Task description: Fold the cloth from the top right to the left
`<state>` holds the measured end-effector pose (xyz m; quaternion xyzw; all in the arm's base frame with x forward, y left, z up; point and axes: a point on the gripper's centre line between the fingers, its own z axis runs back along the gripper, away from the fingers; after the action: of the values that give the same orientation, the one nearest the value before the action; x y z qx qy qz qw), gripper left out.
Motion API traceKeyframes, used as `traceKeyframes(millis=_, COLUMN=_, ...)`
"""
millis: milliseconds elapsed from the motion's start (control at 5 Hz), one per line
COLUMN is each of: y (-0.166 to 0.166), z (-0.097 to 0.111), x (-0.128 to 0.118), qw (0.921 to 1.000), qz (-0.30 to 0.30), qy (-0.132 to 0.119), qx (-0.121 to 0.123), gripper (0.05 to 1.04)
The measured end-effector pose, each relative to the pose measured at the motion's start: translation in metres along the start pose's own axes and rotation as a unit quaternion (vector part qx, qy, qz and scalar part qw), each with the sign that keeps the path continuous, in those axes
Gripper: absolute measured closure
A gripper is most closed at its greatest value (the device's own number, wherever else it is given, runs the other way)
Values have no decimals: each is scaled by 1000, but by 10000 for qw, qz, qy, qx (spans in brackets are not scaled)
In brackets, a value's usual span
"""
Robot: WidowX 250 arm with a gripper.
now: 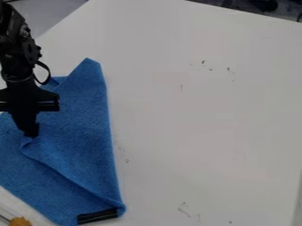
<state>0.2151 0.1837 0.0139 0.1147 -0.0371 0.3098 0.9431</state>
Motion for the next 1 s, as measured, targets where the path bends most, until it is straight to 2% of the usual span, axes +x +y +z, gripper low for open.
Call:
traceKeyframes(millis=200, y=-1, z=0, x=-1, qw=10000, qz=10, qy=31, qx=13, gripper=1031)
traceKeyframes(millis=400, y=-8, z=10, x=-3, qw=9998, qz=-155, qy=45, qx=130, gripper=1031)
traceKeyframes(millis=600, y=-19, z=37, x=3, qw=9991, qz=-278, qy=-226, qx=227, gripper=1031)
traceKeyframes(millis=800, y=-38, z=56, x=1, qw=9983, qz=-414, qy=-397, qx=137, gripper=1031)
traceKeyframes(millis=1000, y=-64, z=62, x=-3, qw=9970, qz=-625, qy=-445, qx=-60, gripper=1031)
